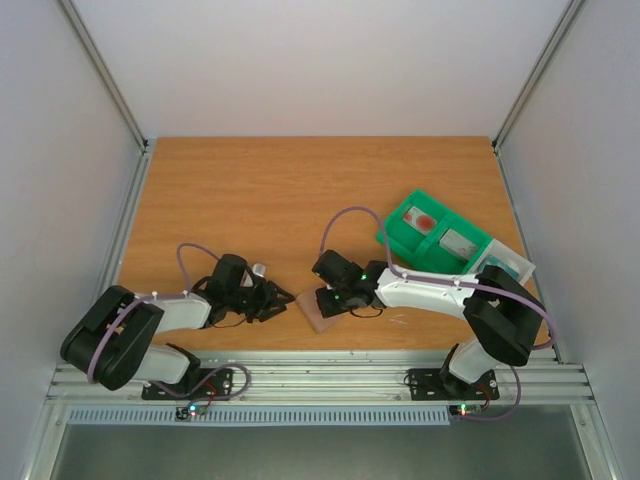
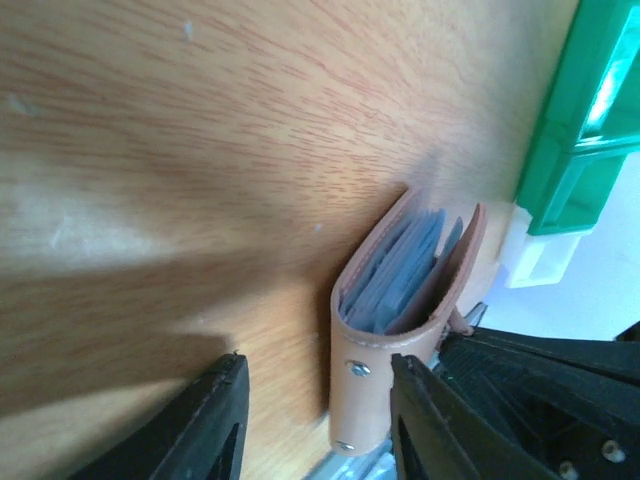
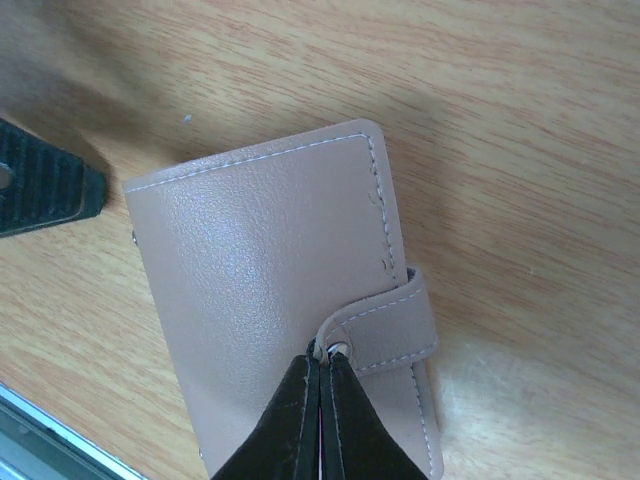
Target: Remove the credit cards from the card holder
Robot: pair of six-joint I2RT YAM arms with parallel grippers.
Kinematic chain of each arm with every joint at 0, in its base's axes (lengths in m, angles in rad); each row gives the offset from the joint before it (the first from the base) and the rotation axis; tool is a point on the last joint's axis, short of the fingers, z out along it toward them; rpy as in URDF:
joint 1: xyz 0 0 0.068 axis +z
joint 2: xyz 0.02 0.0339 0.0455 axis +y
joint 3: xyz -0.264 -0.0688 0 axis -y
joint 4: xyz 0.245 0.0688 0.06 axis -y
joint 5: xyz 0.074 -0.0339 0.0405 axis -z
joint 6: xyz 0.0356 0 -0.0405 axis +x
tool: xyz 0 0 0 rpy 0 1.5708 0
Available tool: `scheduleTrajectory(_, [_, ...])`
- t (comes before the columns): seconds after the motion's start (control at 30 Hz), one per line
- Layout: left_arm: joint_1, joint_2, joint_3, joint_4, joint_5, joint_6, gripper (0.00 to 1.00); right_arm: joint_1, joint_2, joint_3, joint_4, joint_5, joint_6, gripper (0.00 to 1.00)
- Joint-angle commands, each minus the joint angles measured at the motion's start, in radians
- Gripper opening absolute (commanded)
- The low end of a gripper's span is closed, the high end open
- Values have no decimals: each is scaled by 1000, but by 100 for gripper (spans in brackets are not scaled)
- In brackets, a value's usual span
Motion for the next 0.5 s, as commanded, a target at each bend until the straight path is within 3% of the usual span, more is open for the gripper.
scheduleTrajectory(0.0, [-9,-67,-13,61,12,-17,45,4,-42,-15,22,12,112,1])
scheduleTrajectory(0.1, [-13,-125,-10,19,4,-11,49,4,-48,-23,42,11,174,1])
scheduleTrajectory(0.47, [-23,-327,70,-258,5,63,47,-8,-11,-31,133,-82,362,1])
